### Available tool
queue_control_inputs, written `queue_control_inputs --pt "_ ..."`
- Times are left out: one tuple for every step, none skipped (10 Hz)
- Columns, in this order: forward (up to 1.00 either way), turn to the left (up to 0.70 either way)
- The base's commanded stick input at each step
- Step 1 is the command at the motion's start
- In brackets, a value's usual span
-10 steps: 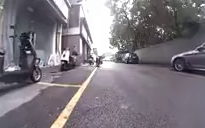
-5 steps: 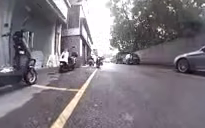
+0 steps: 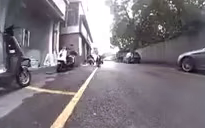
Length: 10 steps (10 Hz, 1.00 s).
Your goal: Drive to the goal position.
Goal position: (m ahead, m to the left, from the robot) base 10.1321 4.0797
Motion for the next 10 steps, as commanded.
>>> queue_control_inputs --pt "0.45 0.0" --pt "0.45 0.0" --pt "0.45 0.0" --pt "0.45 0.0" --pt "0.45 0.0" --pt "0.45 0.0" --pt "0.45 0.0" --pt "0.45 0.0" --pt "0.45 0.0" --pt "0.45 0.0"
